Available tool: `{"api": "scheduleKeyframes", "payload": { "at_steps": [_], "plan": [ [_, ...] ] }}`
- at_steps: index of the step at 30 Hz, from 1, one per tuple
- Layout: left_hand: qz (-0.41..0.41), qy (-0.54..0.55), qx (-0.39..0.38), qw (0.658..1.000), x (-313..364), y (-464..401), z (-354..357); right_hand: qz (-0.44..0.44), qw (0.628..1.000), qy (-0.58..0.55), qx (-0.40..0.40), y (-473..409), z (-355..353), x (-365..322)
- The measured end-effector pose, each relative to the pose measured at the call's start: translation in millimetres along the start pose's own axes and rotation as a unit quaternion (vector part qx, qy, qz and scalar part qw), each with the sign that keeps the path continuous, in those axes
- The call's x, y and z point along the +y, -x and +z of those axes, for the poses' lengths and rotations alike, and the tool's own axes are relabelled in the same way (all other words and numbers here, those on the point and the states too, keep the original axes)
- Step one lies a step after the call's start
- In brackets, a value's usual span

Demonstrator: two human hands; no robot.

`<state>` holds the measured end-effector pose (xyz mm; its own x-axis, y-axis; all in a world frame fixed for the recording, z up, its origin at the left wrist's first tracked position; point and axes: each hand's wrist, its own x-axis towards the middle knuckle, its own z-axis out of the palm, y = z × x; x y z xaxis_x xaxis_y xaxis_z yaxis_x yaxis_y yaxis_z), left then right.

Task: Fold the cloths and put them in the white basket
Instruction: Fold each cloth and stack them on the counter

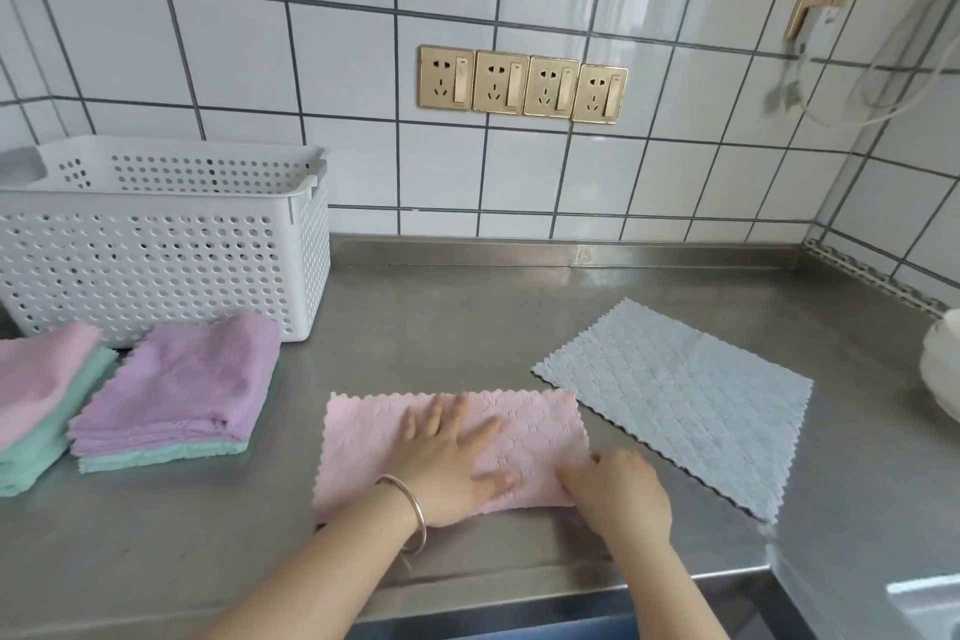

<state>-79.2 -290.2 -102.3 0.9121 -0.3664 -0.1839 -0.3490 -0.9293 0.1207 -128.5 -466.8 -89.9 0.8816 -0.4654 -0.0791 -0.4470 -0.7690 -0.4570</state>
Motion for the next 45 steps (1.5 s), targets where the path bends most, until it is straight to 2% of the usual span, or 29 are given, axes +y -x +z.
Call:
{"api": "scheduleKeyframes", "payload": {
  "at_steps": [2,4,5,7,9,10,13,18,21,25,33,40,43,45],
  "plan": [
    [-0.010,0.035,0.015,0.999,4.2,-0.7,-7.1,-0.036,0.996,-0.036,0.070,6.0,3.9,-6.7],
    [-0.011,0.150,0.059,0.987,12.7,2.8,-21.5,-0.119,0.974,-0.073,0.175,14.6,8.9,-17.5],
    [-0.020,0.245,0.077,0.966,16.2,3.8,-30.5,-0.172,0.956,-0.083,0.222,18.8,11.7,-24.3],
    [-0.055,0.435,0.080,0.895,18.6,4.2,-50.3,-0.280,0.912,-0.073,0.292,25.4,16.3,-39.2],
    [-0.092,0.540,0.100,0.831,12.7,5.2,-63.0,-0.366,0.880,-0.063,0.296,32.1,21.1,-52.6],
    [-0.104,0.546,0.115,0.823,7.8,6.2,-65.6,-0.399,0.869,-0.066,0.286,35.1,24.5,-57.1],
    [-0.128,0.506,0.150,0.840,-11.8,13.9,-64.2,-0.451,0.857,-0.084,0.236,42.2,37.6,-63.8],
    [-0.187,0.488,0.197,0.830,-46.5,26.9,-51.3,-0.419,0.896,-0.085,0.120,44.4,50.3,-63.0],
    [-0.224,0.471,0.197,0.830,-63.9,32.8,-42.6,-0.406,0.909,-0.059,0.069,48.3,55.5,-62.6],
    [-0.249,0.410,0.173,0.861,-74.7,37.0,-30.3,-0.393,0.919,-0.034,-0.006,55.1,51.3,-66.4],
    [-0.254,0.352,0.175,0.884,-87.3,32.7,-18.7,-0.411,0.910,0.043,0.028,53.1,65.7,-69.5],
    [-0.242,0.194,0.223,0.924,-81.9,39.6,-13.9,-0.439,0.896,0.073,0.020,50.8,67.7,-68.0],
    [-0.258,0.138,0.237,0.926,-75.5,42.7,-11.3,-0.435,0.895,0.097,0.026,49.7,67.1,-65.5],
    [-0.273,0.128,0.243,0.922,-74.7,44.7,-9.1,-0.446,0.893,0.056,0.017,53.1,61.0,-66.7]
  ]
}}
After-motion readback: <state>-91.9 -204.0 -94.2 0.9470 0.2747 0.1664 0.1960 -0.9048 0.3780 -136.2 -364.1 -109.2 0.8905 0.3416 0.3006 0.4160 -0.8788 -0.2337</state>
